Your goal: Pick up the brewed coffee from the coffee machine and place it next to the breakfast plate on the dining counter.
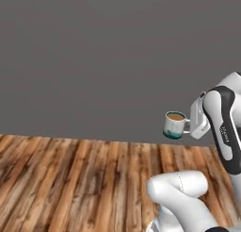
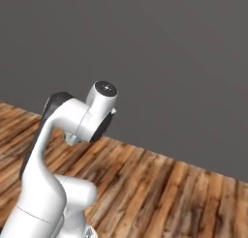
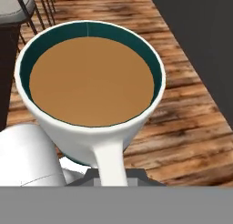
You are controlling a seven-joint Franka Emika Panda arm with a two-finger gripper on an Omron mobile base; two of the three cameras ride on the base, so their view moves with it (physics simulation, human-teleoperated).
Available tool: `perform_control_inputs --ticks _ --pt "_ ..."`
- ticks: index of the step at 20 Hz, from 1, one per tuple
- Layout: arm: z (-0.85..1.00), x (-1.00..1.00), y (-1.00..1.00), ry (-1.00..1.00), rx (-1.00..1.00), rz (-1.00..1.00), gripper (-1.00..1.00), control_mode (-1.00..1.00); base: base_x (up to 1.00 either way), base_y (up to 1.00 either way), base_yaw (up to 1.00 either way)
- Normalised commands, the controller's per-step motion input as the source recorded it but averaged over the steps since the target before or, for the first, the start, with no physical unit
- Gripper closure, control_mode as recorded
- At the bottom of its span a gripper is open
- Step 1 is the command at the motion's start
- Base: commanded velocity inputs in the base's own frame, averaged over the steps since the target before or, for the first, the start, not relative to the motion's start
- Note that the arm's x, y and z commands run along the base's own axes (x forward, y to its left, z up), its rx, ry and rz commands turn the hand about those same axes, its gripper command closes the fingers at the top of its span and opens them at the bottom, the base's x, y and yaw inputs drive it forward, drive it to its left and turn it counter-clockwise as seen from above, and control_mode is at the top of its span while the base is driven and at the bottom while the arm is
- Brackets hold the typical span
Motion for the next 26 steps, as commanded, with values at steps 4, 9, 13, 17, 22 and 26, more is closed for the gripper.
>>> perform_control_inputs --ticks 4,9,13,17,22,26 --pt "0.00 0.00 0.00 0.00 0.00 0.00 1.00 1.00 0.91 0.27 0.47" --pt "0.00 0.00 0.00 0.00 0.00 0.00 1.00 1.00 0.75 0.21 0.53" --pt "0.00 0.00 0.00 0.00 0.00 0.00 1.00 1.00 0.71 0.20 0.55" --pt "0.00 0.00 0.00 0.00 0.00 0.00 1.00 1.00 0.66 0.19 0.56" --pt "0.00 0.00 0.00 0.00 0.00 0.00 1.00 1.00 0.64 0.11 0.62" --pt "0.00 0.00 0.00 0.00 0.00 0.00 1.00 1.00 0.64 0.01 0.67"
